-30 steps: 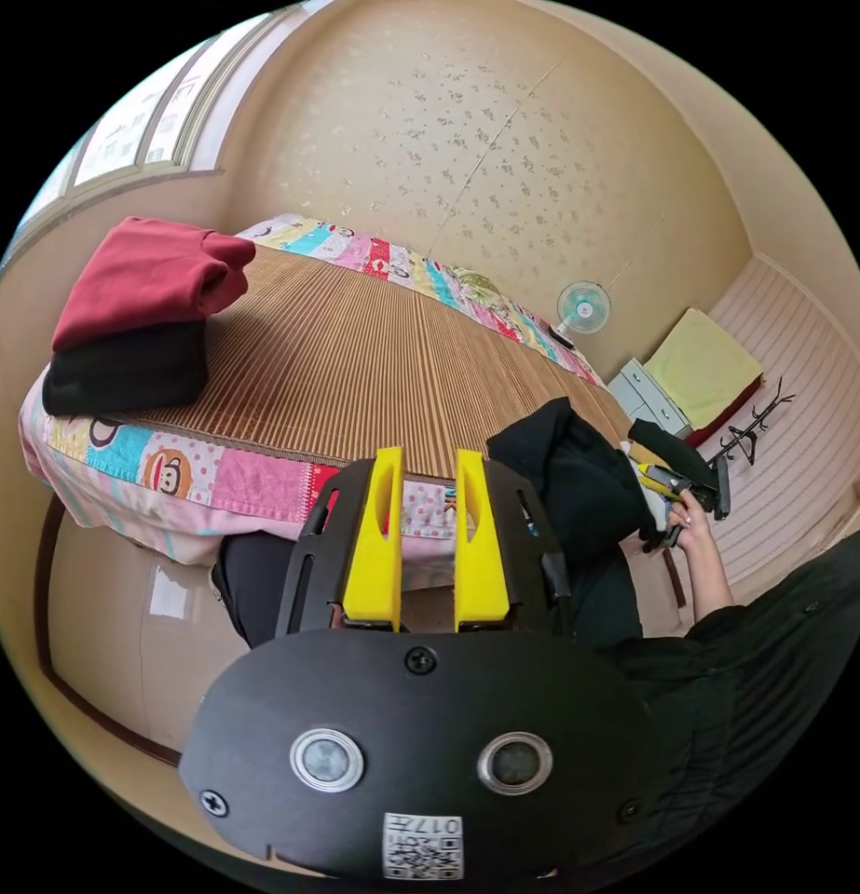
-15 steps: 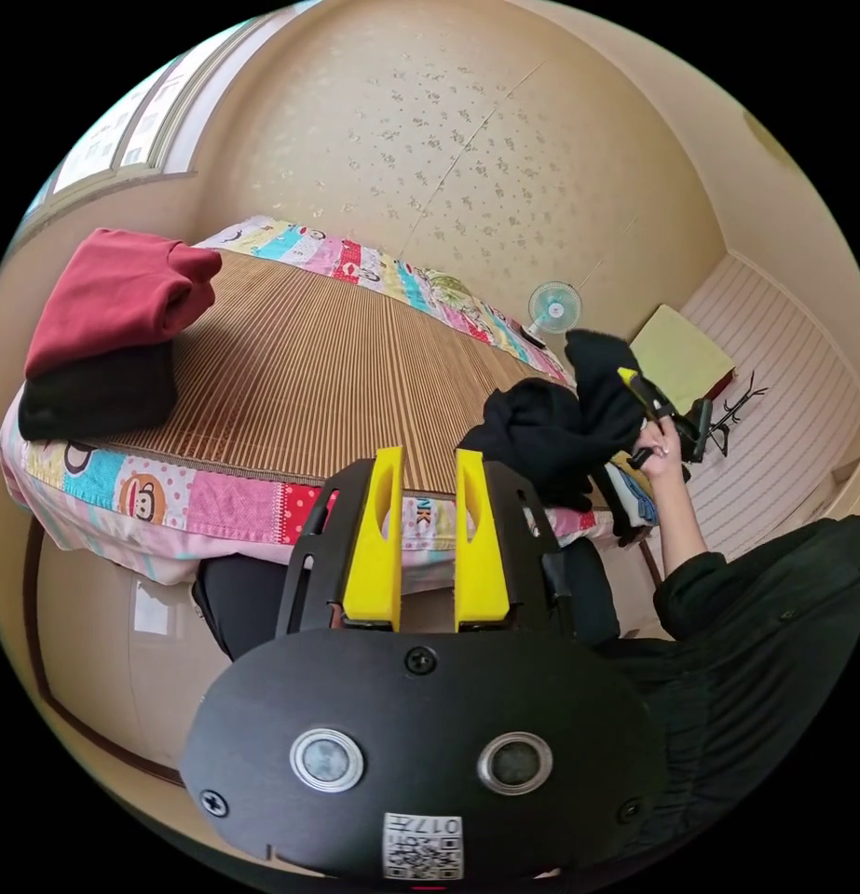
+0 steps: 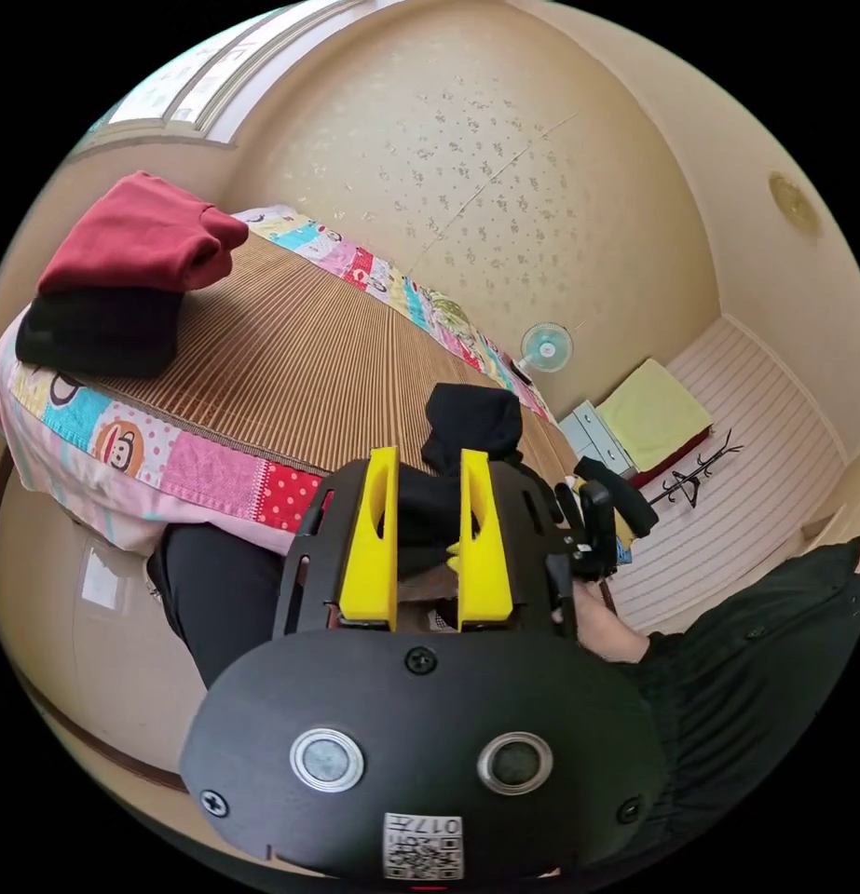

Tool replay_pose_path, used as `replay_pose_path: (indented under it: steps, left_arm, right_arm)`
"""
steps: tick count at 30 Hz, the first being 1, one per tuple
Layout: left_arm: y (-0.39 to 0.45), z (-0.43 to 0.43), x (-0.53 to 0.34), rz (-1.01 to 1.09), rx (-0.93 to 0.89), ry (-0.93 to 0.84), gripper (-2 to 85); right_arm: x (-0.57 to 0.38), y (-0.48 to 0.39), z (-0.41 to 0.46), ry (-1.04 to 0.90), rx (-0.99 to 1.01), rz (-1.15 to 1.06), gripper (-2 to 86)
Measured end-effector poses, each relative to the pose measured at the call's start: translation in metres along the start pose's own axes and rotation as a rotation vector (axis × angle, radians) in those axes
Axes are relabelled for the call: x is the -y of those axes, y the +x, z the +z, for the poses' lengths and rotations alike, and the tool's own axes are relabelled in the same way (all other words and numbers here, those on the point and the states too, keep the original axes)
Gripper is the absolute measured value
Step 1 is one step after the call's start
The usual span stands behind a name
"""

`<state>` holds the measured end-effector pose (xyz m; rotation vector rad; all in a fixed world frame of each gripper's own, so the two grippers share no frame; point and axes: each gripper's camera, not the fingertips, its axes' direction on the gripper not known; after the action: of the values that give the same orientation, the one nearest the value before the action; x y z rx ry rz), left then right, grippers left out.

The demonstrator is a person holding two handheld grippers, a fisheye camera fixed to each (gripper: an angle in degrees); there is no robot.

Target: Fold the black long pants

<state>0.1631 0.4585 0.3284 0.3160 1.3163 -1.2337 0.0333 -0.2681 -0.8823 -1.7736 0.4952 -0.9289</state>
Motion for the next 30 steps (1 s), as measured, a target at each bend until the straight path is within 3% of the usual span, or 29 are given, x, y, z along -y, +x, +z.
replay_pose_path:
  steps: [4, 9, 12, 14, 18, 22, 25, 30]
  left_arm:
    - [-0.024, -0.008, 0.005, -0.041, 0.004, -0.032, 10.1]
    - [-0.027, 0.000, 0.011, -0.041, -0.014, -0.050, 10.1]
    - [-0.013, 0.013, 0.013, -0.023, -0.059, -0.056, 10.1]
    - [0.004, 0.024, 0.011, 0.001, -0.110, -0.072, 10.1]
    - [0.034, 0.037, 0.007, 0.074, -0.137, -0.120, 10.1]
    - [0.061, 0.038, -0.002, 0.147, -0.165, -0.162, 10.1]
    - [0.074, 0.027, -0.011, 0.186, -0.172, -0.167, 10.2]
    - [0.096, 0.015, -0.017, 0.267, -0.233, -0.198, 10.6]
  right_arm:
    - [-0.060, 0.065, -0.045, 0.054, 0.088, 0.293, 6.1]
    - [-0.215, 0.210, -0.150, 0.551, 0.282, 1.024, 12.0]
    - [-0.286, 0.241, -0.176, 0.814, 0.348, 1.177, 12.8]
    - [-0.303, 0.249, -0.186, 0.884, 0.391, 1.188, 12.2]
    - [-0.314, 0.262, -0.192, 0.815, 0.342, 1.356, 6.8]
    - [-0.312, 0.260, -0.219, 0.911, 0.342, 1.255, 3.5]
    - [-0.291, 0.230, -0.266, 1.056, 0.382, 0.961, 2.1]
    - [-0.249, 0.122, -0.342, 1.174, 0.435, 0.273, 1.1]
